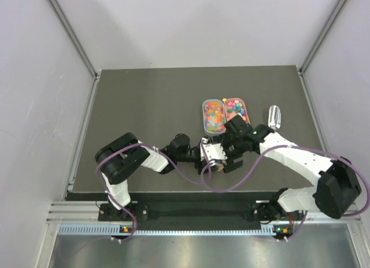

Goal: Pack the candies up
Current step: Screw the bottle lid onto the packing bottle.

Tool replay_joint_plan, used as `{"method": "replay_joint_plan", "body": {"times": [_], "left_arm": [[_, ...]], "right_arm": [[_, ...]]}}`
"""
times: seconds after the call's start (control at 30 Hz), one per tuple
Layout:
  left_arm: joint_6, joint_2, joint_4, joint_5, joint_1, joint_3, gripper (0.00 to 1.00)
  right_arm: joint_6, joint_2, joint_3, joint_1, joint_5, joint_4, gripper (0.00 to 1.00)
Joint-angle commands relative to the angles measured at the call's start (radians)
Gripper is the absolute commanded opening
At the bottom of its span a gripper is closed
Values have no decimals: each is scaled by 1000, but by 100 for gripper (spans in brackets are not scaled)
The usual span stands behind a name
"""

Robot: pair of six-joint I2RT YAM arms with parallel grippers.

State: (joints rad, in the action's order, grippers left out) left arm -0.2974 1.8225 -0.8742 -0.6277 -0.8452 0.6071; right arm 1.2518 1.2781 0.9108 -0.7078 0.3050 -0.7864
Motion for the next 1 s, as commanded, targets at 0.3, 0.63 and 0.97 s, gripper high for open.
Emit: {"method": "replay_joint_plan", "body": {"times": [0.3,0.63,0.97], "left_arm": [[-23,3,26,37,6,-9,0],[-16,8,24,36,6,-7,0],[-13,11,29,34,6,-4,0]], "right_arm": [[212,86,121,82,163,-237,100],[121,124,152,80,204,-185,100],[-73,156,181,77,238,-149,96]]}}
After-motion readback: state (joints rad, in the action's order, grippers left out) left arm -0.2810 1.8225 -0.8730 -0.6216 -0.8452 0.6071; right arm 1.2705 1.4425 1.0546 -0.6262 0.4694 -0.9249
